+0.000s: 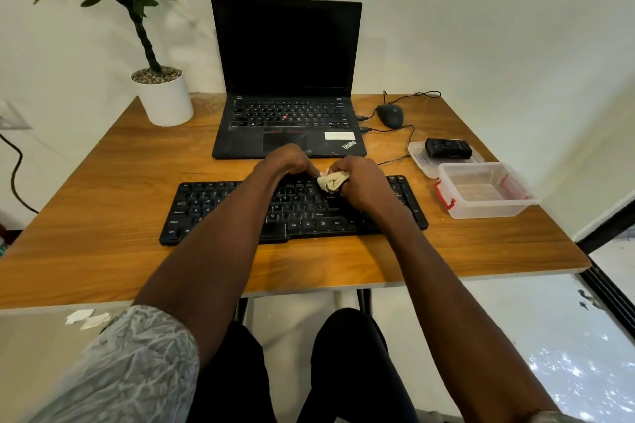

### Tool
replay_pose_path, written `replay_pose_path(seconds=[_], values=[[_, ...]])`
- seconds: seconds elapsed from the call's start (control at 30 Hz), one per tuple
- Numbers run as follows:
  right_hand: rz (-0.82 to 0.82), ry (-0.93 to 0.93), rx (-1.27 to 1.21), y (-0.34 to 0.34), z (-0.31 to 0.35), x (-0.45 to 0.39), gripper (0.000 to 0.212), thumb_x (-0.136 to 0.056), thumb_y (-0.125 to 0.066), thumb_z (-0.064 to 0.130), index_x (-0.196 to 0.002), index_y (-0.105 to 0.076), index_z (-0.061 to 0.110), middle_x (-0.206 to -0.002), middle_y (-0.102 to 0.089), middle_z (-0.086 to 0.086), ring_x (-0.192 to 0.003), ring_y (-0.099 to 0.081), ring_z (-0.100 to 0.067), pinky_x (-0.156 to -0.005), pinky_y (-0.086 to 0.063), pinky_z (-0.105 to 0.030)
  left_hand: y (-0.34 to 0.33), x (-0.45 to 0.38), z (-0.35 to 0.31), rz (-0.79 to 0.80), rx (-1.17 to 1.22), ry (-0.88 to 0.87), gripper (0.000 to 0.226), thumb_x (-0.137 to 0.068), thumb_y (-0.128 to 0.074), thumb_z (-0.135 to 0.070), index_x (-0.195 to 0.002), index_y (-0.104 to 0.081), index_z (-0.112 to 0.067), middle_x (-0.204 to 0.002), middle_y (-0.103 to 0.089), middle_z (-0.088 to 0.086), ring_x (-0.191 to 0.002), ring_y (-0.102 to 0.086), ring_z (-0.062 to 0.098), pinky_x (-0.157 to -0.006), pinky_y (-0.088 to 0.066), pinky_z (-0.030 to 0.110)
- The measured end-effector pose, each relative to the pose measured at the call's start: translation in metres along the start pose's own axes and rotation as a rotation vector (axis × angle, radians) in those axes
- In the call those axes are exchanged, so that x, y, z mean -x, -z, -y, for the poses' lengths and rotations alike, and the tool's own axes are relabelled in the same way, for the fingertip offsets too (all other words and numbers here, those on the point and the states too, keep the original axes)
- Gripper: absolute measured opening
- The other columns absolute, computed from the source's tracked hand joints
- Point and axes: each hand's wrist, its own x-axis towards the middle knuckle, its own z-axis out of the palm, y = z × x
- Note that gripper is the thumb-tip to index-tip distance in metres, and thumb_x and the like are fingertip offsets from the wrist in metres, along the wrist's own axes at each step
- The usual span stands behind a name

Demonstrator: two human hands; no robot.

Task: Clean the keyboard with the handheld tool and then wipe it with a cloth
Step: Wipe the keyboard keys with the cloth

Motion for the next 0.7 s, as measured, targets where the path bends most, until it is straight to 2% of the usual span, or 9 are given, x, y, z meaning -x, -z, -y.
replay_pose_path(seconds=[0.07,0.2,0.27,0.33,0.37,0.5,0.53,0.63,0.7], values=[[0.039,0.038,0.040,-0.001,0.004,0.008,0.027,-0.084,-0.065,0.006,-0.107,-0.073,0.017,-0.113,-0.068,-0.007,-0.100,-0.061,-0.024,-0.081,-0.049,-0.035,0.000,0.001,0.000,-0.002,0.003,-0.001,0.056,-0.072,-0.082,-0.028,-0.118,-0.065,-0.002,-0.126,-0.061,0.014,-0.113,-0.057,0.032,-0.093,-0.046,0.042],[0.282,0.103,0.047,0.008,0.000,0.021,0.033,-0.081,-0.064,0.000,-0.104,-0.074,0.022,-0.113,-0.069,-0.002,-0.098,-0.062,-0.019,-0.079,-0.050,-0.033,0.001,0.002,-0.001,0.013,0.018,0.009,0.050,-0.073,-0.081,-0.026,-0.113,-0.067,0.000,-0.118,-0.065,0.015,-0.106,-0.060,0.033,-0.095,-0.048,0.045],[0.205,0.027,-0.008,0.009,-0.002,0.016,0.031,-0.081,-0.067,0.001,-0.102,-0.074,0.023,-0.109,-0.070,-0.003,-0.091,-0.064,-0.017,-0.074,-0.054,-0.033,0.000,0.004,-0.001,0.011,0.008,0.004,0.049,-0.075,-0.079,-0.025,-0.115,-0.066,-0.001,-0.120,-0.064,0.015,-0.108,-0.059,0.033,-0.094,-0.047,0.043],[0.026,-0.062,0.079,0.005,0.000,0.011,0.027,-0.081,-0.071,0.010,-0.105,-0.074,0.022,-0.107,-0.070,-0.005,-0.092,-0.063,-0.019,-0.076,-0.054,-0.035,0.000,0.005,-0.001,0.005,0.004,0.001,0.051,-0.075,-0.079,-0.025,-0.117,-0.064,-0.001,-0.123,-0.062,0.014,-0.112,-0.057,0.033,-0.094,-0.046,0.043],[-0.008,-0.064,0.128,0.001,0.004,0.014,0.027,-0.082,-0.071,0.013,-0.107,-0.073,0.023,-0.109,-0.070,-0.005,-0.095,-0.063,-0.020,-0.079,-0.053,-0.035,0.000,0.005,-0.001,0.005,0.001,0.003,0.051,-0.075,-0.079,-0.026,-0.117,-0.064,-0.001,-0.123,-0.062,0.014,-0.112,-0.057,0.032,-0.095,-0.046,0.043],[0.194,0.195,0.116,-0.017,0.032,0.043,0.029,-0.082,-0.070,0.010,-0.109,-0.071,0.021,-0.119,-0.066,-0.003,-0.109,-0.058,-0.020,-0.089,-0.048,-0.035,0.000,0.006,-0.001,-0.003,-0.021,0.009,0.046,-0.075,-0.079,-0.029,-0.112,-0.067,-0.002,-0.112,-0.067,0.012,-0.096,-0.062,0.029,-0.087,-0.049,0.040],[0.216,0.207,0.081,-0.019,0.032,0.049,0.030,-0.082,-0.070,0.008,-0.110,-0.071,0.019,-0.120,-0.065,-0.003,-0.110,-0.057,-0.020,-0.091,-0.047,-0.036,0.000,0.006,-0.001,-0.002,-0.022,0.013,0.047,-0.075,-0.080,-0.029,-0.112,-0.067,-0.003,-0.111,-0.067,0.012,-0.096,-0.063,0.029,-0.089,-0.050,0.041],[0.021,-0.038,0.012,-0.012,0.013,0.043,0.034,-0.084,-0.064,0.002,-0.113,-0.070,0.020,-0.119,-0.066,-0.008,-0.107,-0.058,-0.023,-0.088,-0.049,-0.035,0.000,0.009,-0.002,-0.002,-0.011,0.010,0.053,-0.073,-0.080,-0.029,-0.117,-0.064,-0.002,-0.118,-0.064,0.012,-0.106,-0.060,0.032,-0.093,-0.048,0.043],[-0.117,-0.194,0.053,-0.009,0.003,0.043,0.034,-0.084,-0.064,0.004,-0.112,-0.070,0.023,-0.115,-0.068,-0.008,-0.102,-0.061,-0.024,-0.082,-0.049,-0.034,0.000,0.011,-0.002,-0.004,-0.004,0.006,0.056,-0.074,-0.081,-0.027,-0.119,-0.063,-0.001,-0.120,-0.063,0.012,-0.109,-0.058,0.032,-0.088,-0.047,0.040]])
